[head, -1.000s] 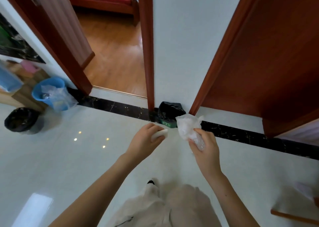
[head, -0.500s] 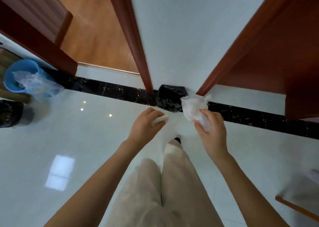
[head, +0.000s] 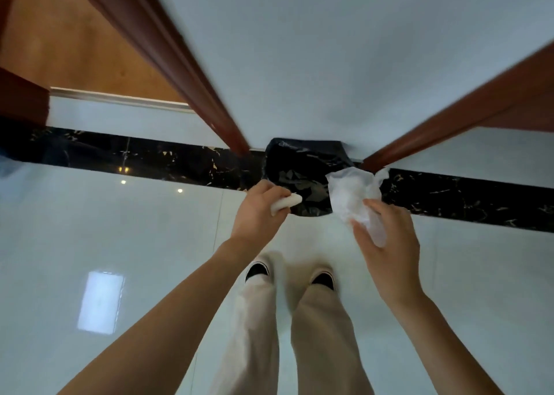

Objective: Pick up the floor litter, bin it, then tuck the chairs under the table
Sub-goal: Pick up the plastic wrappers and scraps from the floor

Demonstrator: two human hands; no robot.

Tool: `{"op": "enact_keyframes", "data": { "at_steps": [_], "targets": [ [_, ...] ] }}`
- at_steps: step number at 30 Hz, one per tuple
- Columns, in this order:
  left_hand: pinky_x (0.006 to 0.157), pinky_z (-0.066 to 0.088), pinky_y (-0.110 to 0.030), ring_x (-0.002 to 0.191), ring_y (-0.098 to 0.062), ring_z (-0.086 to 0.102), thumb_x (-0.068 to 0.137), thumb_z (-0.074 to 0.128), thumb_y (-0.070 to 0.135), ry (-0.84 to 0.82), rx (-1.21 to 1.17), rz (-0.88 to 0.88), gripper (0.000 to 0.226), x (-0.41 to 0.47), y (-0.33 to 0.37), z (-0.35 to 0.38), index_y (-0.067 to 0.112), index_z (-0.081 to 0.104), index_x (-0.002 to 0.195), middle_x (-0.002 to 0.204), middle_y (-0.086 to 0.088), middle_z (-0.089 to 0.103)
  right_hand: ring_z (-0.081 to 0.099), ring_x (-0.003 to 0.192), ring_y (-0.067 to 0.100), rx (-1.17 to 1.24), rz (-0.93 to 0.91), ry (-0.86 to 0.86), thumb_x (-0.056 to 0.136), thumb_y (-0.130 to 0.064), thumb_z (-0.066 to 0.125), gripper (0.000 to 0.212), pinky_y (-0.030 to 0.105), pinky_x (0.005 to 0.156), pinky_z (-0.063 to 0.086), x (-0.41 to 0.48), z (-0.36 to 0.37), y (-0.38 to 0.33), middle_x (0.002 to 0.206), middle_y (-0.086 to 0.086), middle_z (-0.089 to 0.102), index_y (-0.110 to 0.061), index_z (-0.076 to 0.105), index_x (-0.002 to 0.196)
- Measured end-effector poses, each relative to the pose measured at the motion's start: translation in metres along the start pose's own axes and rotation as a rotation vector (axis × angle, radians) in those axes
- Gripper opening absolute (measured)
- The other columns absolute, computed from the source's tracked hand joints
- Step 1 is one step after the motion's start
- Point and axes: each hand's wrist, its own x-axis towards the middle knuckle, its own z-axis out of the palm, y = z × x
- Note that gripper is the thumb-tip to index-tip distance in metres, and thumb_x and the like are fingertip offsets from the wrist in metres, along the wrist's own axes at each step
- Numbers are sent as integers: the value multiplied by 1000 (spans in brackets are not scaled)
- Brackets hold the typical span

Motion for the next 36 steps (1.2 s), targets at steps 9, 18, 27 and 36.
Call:
{"op": "enact_keyframes", "data": {
  "at_steps": [9,18,27,36],
  "targets": [
    [76,48,-34,93,-25,53,81,73,8,31,106,198,23,95,-102,130,12,71,104,99,-4,58,45,96,-13,-29,-18,56,87,-16,72,37,-2,82,32,49,93,124,111,4,53,-14,60,122],
    [98,43,-38,113,-25,51,80,73,30,87,259,264,51,107,-119,111,11,61,125,120,-4,59,42,92,-11,-37,-13,-3,88,-24,70,36,-3,80,31,82,109,120,114,5,53,-18,60,122],
    [105,37,-39,123,-30,45,98,51,27,56,339,-32,56,107,-150,93,4,33,146,134,-13,50,43,93,1,-62,-127,-112,87,-17,72,39,-2,78,34,110,137,108,112,-6,41,-17,58,123],
    [96,45,-42,110,-33,53,96,41,34,67,258,42,58,107,-166,98,0,37,144,120,-16,58,52,99,20,-114,-188,-196,88,-17,70,39,20,81,45,129,178,126,109,-5,42,-19,57,124]
  ]
}}
